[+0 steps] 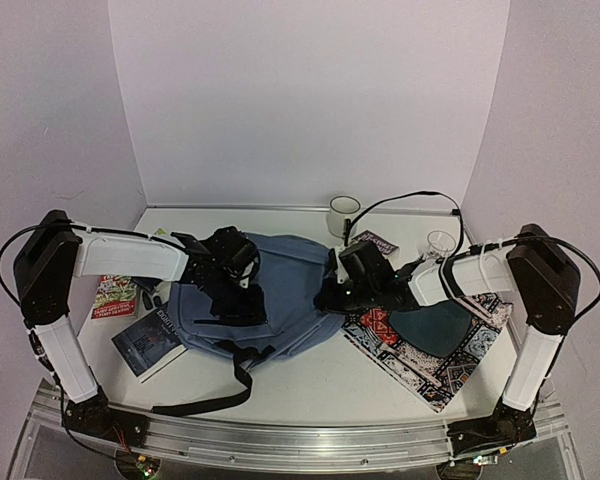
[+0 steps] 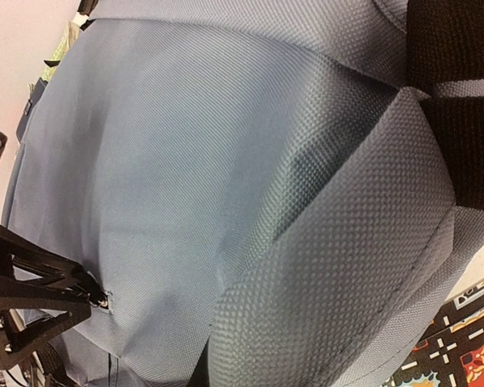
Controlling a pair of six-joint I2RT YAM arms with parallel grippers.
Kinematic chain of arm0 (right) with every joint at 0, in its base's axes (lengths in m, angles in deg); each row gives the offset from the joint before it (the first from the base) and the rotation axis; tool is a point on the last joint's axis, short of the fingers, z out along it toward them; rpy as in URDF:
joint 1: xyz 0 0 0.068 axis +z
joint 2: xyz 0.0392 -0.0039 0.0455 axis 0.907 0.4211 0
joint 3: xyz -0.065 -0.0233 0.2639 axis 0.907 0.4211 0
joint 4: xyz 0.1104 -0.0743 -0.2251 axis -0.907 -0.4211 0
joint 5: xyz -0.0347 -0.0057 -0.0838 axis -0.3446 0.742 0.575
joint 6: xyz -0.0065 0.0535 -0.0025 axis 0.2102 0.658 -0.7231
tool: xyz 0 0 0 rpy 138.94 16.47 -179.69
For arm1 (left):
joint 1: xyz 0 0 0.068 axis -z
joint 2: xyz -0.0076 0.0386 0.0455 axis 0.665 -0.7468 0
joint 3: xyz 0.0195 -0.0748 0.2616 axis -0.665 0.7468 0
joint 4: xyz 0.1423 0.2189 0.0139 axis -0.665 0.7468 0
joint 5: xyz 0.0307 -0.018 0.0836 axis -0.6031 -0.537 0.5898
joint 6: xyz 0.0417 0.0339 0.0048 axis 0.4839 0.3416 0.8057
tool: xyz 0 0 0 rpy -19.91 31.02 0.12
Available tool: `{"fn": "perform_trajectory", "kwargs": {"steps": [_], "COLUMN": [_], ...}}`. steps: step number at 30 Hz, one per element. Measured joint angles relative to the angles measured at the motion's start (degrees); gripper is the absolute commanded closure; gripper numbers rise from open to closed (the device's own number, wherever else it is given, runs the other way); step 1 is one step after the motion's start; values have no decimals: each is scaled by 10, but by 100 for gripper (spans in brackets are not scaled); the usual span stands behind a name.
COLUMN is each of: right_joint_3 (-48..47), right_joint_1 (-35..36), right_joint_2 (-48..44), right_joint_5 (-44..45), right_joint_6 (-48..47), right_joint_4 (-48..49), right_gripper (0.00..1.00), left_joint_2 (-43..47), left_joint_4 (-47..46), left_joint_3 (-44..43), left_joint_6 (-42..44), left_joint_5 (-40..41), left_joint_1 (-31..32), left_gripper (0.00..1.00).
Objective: Pack the student bag
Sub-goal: Unzip the pocket on the back of the student bag.
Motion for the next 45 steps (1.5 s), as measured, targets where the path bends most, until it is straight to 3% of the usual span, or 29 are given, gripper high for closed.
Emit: {"fn": "perform_trajectory", "kwargs": {"steps": [18, 28, 36, 45], "right_joint_3": [0, 7, 16, 28], "right_joint_1": [0, 0, 0, -10], "right_joint_2": [0, 0, -2, -11], "right_joint_5": [-4, -5, -2, 2], "right_joint_6": [-2, -2, -2, 1], "right_joint_4": [6, 17, 29, 36], "right_gripper": [100, 100, 100, 100], "left_joint_2": [-24, -33, -19, 67], "left_joint_4": [-61, -72, -77, -72], "left_joint_3": [-3, -4, 2, 78], "left_joint_6": [-62, -73, -74, -75], "left_joint_5": [-29, -4, 32, 90], "left_joint_1": [0, 0, 1, 1], "left_gripper": [74, 99, 100, 100]}}
